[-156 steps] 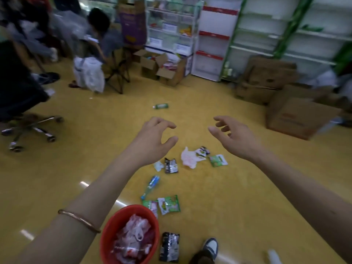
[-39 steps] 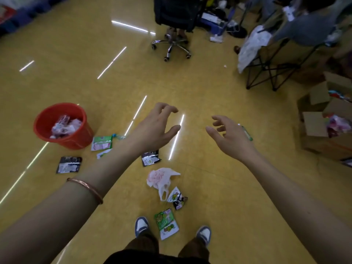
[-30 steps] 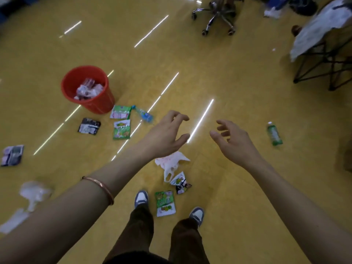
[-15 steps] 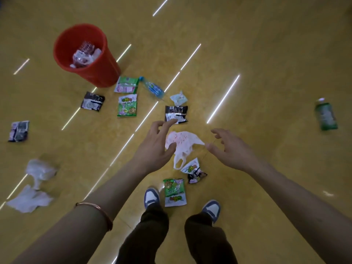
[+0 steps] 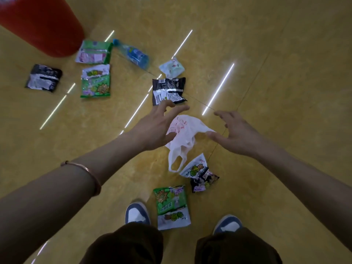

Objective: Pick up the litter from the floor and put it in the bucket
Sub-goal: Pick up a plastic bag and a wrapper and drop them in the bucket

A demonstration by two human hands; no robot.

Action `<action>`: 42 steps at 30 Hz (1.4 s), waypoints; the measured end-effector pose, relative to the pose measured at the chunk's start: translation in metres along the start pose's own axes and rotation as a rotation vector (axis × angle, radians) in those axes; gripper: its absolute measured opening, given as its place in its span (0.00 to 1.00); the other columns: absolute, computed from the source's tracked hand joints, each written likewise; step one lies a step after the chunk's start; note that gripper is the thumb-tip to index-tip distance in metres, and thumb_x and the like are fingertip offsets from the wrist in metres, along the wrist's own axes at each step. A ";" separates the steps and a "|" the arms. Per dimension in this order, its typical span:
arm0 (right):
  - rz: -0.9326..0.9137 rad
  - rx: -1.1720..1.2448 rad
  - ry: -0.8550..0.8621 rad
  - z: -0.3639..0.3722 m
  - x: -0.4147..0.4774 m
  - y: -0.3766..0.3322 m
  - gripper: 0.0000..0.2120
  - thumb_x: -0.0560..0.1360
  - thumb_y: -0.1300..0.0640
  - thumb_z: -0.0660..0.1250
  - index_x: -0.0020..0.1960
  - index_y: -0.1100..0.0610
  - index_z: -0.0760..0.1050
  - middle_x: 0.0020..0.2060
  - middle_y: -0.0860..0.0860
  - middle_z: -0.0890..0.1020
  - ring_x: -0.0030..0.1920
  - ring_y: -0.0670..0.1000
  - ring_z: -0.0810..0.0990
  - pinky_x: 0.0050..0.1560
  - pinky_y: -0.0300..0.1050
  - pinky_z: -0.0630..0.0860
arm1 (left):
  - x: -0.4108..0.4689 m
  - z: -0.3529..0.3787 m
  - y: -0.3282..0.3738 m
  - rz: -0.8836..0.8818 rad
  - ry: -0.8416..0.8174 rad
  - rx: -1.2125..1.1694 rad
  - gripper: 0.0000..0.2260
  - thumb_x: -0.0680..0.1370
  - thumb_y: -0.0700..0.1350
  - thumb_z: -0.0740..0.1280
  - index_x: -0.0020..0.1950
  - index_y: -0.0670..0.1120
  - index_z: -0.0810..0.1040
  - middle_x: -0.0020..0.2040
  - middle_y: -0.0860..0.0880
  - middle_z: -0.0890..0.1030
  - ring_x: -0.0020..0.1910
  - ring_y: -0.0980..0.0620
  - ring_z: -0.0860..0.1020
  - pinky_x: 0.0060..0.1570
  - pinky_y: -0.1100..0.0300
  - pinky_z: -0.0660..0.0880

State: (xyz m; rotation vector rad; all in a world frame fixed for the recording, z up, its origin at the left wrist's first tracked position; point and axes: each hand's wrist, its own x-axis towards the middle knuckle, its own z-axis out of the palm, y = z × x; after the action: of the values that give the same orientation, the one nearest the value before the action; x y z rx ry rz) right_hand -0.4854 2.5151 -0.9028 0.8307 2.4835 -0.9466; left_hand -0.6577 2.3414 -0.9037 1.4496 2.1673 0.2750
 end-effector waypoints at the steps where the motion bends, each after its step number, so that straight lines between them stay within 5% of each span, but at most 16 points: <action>1: 0.010 -0.004 -0.001 0.009 0.009 0.009 0.37 0.72 0.36 0.63 0.75 0.48 0.55 0.71 0.52 0.60 0.67 0.54 0.69 0.60 0.53 0.73 | 0.007 0.014 -0.009 0.017 -0.026 0.049 0.34 0.74 0.48 0.69 0.75 0.57 0.55 0.72 0.44 0.56 0.68 0.42 0.63 0.53 0.49 0.75; 5: 0.043 0.007 0.035 0.043 0.045 0.046 0.40 0.69 0.33 0.63 0.75 0.46 0.54 0.71 0.51 0.58 0.66 0.55 0.69 0.61 0.55 0.73 | 0.038 0.069 -0.043 0.025 -0.119 0.243 0.41 0.70 0.53 0.73 0.75 0.58 0.50 0.75 0.44 0.49 0.72 0.39 0.55 0.62 0.43 0.69; 10: 0.044 -0.020 -0.018 0.102 0.076 0.075 0.42 0.68 0.34 0.67 0.74 0.47 0.53 0.68 0.54 0.59 0.65 0.55 0.69 0.59 0.51 0.72 | 0.071 0.139 -0.068 -0.008 -0.247 0.410 0.53 0.65 0.63 0.73 0.72 0.66 0.33 0.76 0.46 0.37 0.75 0.37 0.40 0.67 0.29 0.48; 15: 0.021 -0.100 -0.075 0.153 0.082 0.099 0.46 0.66 0.34 0.69 0.74 0.48 0.50 0.68 0.54 0.59 0.65 0.57 0.69 0.58 0.55 0.74 | 0.090 0.191 -0.089 -0.040 -0.296 0.417 0.53 0.64 0.64 0.73 0.70 0.68 0.33 0.75 0.47 0.32 0.73 0.34 0.36 0.64 0.26 0.49; 24: 0.108 -0.328 -0.384 0.215 0.048 0.110 0.59 0.61 0.28 0.69 0.76 0.49 0.37 0.72 0.58 0.57 0.66 0.60 0.68 0.60 0.53 0.72 | 0.049 0.234 -0.100 -0.198 -0.464 0.404 0.45 0.67 0.58 0.74 0.74 0.64 0.47 0.76 0.44 0.35 0.73 0.31 0.42 0.59 0.34 0.69; 33: -0.007 -0.442 -0.267 0.241 0.053 0.097 0.51 0.67 0.40 0.71 0.76 0.48 0.39 0.69 0.56 0.64 0.56 0.58 0.76 0.43 0.48 0.74 | 0.035 0.243 -0.103 -0.044 -0.347 0.401 0.17 0.78 0.46 0.60 0.67 0.51 0.68 0.69 0.41 0.61 0.62 0.38 0.67 0.51 0.50 0.72; 38: -0.066 -0.525 -0.153 0.238 0.057 0.098 0.44 0.70 0.43 0.67 0.76 0.43 0.42 0.73 0.57 0.54 0.67 0.60 0.65 0.58 0.54 0.71 | 0.028 0.248 -0.107 -0.018 -0.414 0.360 0.16 0.79 0.42 0.59 0.66 0.47 0.67 0.63 0.41 0.66 0.55 0.40 0.73 0.44 0.52 0.69; 42: -0.005 -0.506 -0.135 0.242 0.055 0.103 0.47 0.68 0.33 0.64 0.75 0.42 0.39 0.75 0.57 0.48 0.70 0.61 0.59 0.64 0.57 0.66 | 0.024 0.251 -0.106 -0.044 -0.376 0.283 0.23 0.77 0.35 0.58 0.72 0.44 0.59 0.59 0.40 0.69 0.47 0.39 0.76 0.36 0.52 0.67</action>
State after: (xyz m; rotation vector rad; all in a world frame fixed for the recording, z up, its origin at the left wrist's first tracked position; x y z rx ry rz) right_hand -0.4346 2.4316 -1.1528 0.5690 2.4400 -0.3282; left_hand -0.6199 2.2919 -1.1696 1.4594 1.9779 -0.3113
